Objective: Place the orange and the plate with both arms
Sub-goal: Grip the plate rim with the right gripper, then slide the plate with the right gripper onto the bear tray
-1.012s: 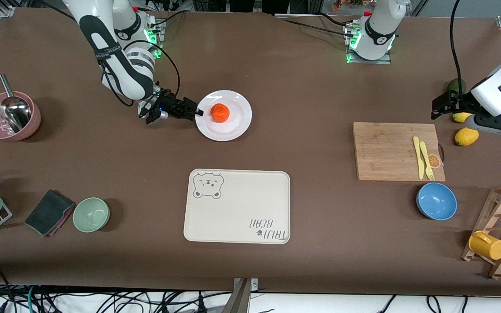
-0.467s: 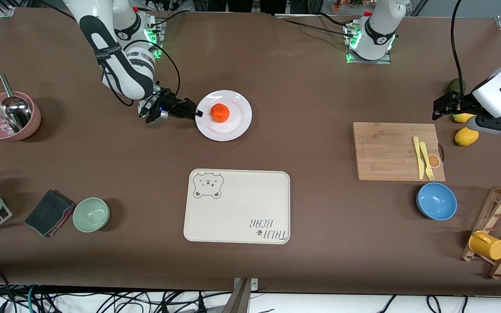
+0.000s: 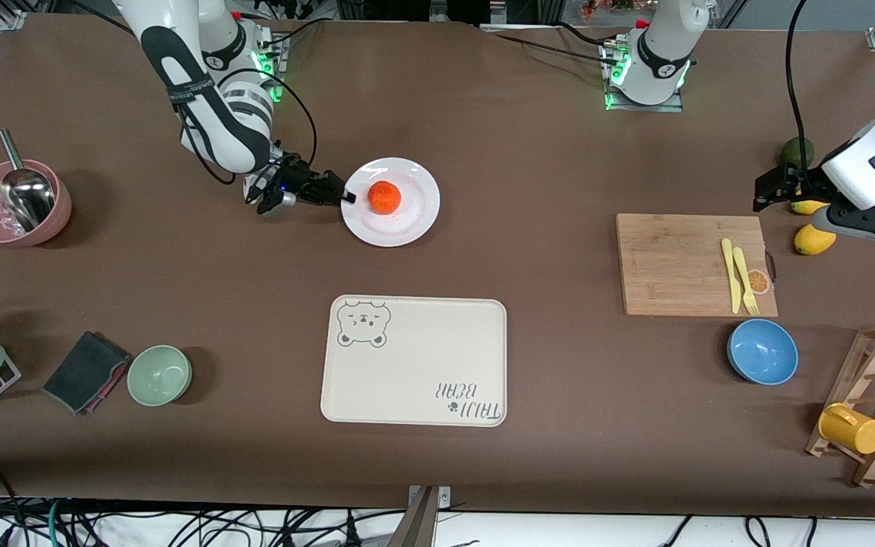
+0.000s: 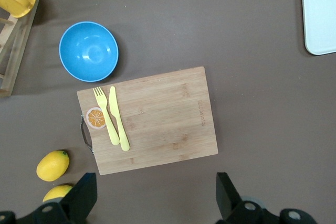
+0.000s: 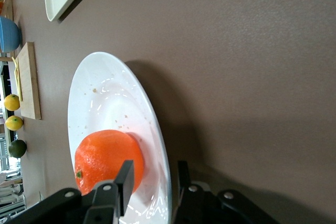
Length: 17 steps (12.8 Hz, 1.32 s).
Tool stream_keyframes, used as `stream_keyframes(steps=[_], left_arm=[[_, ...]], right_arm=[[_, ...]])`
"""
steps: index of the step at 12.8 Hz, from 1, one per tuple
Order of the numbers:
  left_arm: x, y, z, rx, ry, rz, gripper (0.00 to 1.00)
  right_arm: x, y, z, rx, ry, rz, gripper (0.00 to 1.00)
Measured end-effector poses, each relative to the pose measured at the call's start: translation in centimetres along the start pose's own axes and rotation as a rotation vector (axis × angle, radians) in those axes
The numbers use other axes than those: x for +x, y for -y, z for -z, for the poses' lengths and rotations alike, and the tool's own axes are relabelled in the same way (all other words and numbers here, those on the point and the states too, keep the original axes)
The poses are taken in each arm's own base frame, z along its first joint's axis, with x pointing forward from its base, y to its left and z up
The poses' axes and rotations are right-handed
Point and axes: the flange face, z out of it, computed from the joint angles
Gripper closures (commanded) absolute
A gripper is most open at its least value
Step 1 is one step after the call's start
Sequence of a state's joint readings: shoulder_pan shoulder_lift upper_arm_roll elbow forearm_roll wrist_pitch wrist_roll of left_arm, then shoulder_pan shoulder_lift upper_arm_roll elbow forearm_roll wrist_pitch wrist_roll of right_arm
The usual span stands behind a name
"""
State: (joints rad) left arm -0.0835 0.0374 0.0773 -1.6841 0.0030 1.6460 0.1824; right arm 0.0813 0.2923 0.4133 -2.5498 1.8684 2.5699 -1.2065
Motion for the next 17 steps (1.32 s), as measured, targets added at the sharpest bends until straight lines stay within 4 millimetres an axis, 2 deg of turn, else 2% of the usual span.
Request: stream_keyframes(steps=[1,3,8,14,17], left_arm=[[0.0,0.0,0.0,0.0,0.001,-0.001,0.0],[0.0,0.0,-0.1,0.0,0.001,-0.001,0.0],[0.1,0.0,-0.1,0.0,0.002,0.0,0.0],[0.1,0.1,-0.2,0.0,0.003,0.001,0.0],[0.1,0.1,-0.3,-0.001,0.005,0.002,0.0]], right_arm=[[0.0,0.0,0.0,0.0,-0.001,0.002,0.79],[-0.1,-0.1,0.0,-0.002,-0.001,0.004,0.8],[-0.2,-0.3,-0.1,-0.003,-0.001,0.012,0.99],[0.0,0.2,-0.1,0.011,-0.006,0.021,1.0],[1.9,1.8,0.1,0.045,-0.058,-0.035,1.0]])
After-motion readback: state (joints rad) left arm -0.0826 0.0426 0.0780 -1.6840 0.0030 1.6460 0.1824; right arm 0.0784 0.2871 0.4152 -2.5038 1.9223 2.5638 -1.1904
